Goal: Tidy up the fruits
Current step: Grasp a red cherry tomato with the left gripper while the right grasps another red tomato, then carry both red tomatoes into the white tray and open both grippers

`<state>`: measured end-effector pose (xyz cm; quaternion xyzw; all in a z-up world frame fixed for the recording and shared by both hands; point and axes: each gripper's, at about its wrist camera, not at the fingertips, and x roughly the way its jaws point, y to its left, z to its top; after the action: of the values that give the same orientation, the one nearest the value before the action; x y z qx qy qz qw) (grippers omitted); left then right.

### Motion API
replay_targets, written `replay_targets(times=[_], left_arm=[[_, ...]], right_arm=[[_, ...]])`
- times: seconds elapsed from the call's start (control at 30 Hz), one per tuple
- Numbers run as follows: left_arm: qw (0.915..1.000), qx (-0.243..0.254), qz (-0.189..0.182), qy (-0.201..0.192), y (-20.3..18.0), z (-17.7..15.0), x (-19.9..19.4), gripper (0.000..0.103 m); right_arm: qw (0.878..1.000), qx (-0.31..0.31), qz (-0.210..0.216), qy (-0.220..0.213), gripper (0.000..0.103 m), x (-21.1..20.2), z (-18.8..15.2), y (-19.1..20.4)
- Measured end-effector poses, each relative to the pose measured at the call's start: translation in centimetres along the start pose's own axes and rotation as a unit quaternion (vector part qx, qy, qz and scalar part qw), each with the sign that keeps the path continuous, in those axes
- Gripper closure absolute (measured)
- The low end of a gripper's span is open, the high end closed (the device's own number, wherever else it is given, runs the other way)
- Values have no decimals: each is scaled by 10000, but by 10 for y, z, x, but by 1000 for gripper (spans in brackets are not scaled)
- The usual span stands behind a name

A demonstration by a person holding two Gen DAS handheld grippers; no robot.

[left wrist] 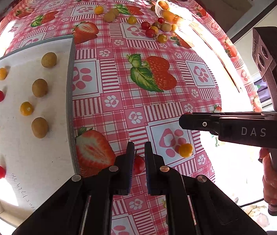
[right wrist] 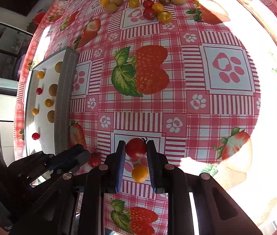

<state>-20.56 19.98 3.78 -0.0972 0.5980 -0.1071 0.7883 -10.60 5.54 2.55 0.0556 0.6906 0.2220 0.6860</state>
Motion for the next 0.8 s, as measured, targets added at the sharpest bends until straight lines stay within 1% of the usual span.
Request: replay_targets(times=[0.03,0.1,0.17,0.27,0.3,0.33,0.37,0.4,0.5,0.8], left_arm=[[10000,27,-26,33,0,0,-1,91],[9998,134,117,41,-4,-2,1,91],[9996,226,126,100,-6,-4,3,91],[9986,414,262,211,-12,-9,10,90],[9981,475,326,233,-14,-11,13,86],[9978,526,350,207,-16,-12,14,78],[9973,555,451,180,-17,-13,15,55],[9969,570,527,108,-18,-14,15,49],[9970,583,484,135,-18,-13,20,50],[9952,753,584,203,-27,-15,29,50]], right_arm=[[10000,-1,11,-10,79,-1,0,0],[10000,-6,4,-11,79,-1,1,1],[10000,8,3,13,79,0,0,0],[10000,20,-1,29,79,0,-1,0],[10000,24,0,35,79,1,-2,0],[10000,33,0,42,79,1,-3,-1],[10000,49,0,50,79,2,-3,-1],[10000,62,3,60,79,2,-4,-1],[9999,79,1,80,79,3,-6,-3],[9999,131,-16,74,79,2,-6,-7]])
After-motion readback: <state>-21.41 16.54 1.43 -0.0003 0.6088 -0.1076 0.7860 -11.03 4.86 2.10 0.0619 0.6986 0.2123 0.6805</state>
